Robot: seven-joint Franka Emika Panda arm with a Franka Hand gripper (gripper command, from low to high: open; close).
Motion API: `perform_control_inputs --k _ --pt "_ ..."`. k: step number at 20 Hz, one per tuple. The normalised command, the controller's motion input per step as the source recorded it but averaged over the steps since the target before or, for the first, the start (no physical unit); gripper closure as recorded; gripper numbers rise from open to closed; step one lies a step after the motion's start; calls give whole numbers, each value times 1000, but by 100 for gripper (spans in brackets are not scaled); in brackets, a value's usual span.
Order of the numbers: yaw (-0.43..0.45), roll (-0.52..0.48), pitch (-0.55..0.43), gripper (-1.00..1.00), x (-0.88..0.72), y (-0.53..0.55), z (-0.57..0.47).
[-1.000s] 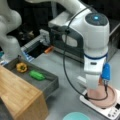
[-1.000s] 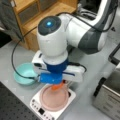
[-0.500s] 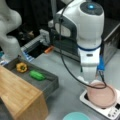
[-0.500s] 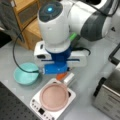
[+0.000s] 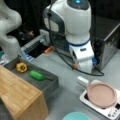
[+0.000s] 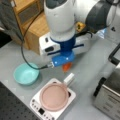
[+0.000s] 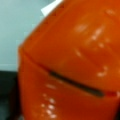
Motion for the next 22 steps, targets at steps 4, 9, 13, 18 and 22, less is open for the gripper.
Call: perform_control_inputs --k 4,9,13,18,22 --pt "244 -9 -251 100 -381 -137 -121" --pt "242 0 -187 100 -425 -112 -76" --pt "270 9 -144 100 -622 -190 -6" --pt "281 -28 -174 100 -684 -243 -60" --pt "232 -46 -204 100 -544 -198 -114"
